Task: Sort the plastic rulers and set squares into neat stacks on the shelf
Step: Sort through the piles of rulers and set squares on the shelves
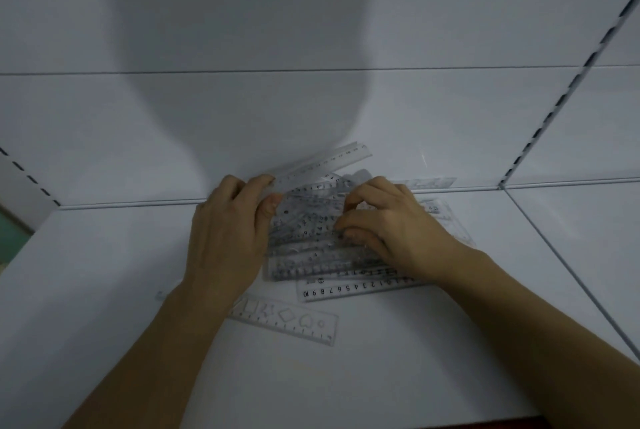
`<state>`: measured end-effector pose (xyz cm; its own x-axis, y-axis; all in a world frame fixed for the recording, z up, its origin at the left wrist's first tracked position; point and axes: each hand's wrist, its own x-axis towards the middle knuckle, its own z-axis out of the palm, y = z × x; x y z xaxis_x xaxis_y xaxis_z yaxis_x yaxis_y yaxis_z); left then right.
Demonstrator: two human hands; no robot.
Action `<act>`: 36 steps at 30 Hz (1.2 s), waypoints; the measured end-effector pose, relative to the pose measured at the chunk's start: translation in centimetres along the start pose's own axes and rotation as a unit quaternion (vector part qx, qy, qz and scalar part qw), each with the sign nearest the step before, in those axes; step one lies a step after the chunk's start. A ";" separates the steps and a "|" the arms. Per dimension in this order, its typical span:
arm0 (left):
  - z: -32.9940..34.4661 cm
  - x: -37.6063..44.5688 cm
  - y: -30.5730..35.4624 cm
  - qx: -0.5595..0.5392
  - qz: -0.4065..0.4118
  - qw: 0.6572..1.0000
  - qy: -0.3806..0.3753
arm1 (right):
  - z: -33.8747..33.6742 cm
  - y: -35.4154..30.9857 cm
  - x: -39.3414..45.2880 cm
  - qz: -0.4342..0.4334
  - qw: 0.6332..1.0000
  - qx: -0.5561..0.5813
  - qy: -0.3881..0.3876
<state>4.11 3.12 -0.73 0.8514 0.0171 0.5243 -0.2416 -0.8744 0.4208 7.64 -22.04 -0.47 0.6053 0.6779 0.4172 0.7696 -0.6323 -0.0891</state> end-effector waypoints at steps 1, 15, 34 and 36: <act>-0.1 0.0 0.1 -0.002 -0.006 1.000 -0.002 | 0.1 -0.1 0.1 -0.010 1.000 -0.009 0.003; -0.3 0.0 0.5 -0.029 -0.019 0.999 0.013 | -0.5 -1.5 0.0 0.017 0.999 0.026 -0.022; 0.1 0.0 15.1 -0.090 0.047 0.995 -0.027 | -12.7 3.6 -13.9 0.360 0.761 0.506 0.190; 1.9 -0.4 19.7 -0.114 0.069 0.991 -0.034 | -15.1 4.6 -17.5 0.373 0.739 0.521 0.208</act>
<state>-0.11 -15.01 5.91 0.8304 -0.1346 0.5407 -0.4502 -0.7339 0.5087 -2.48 -42.48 5.50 0.9920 -0.0252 0.1237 0.1239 0.0065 -0.9923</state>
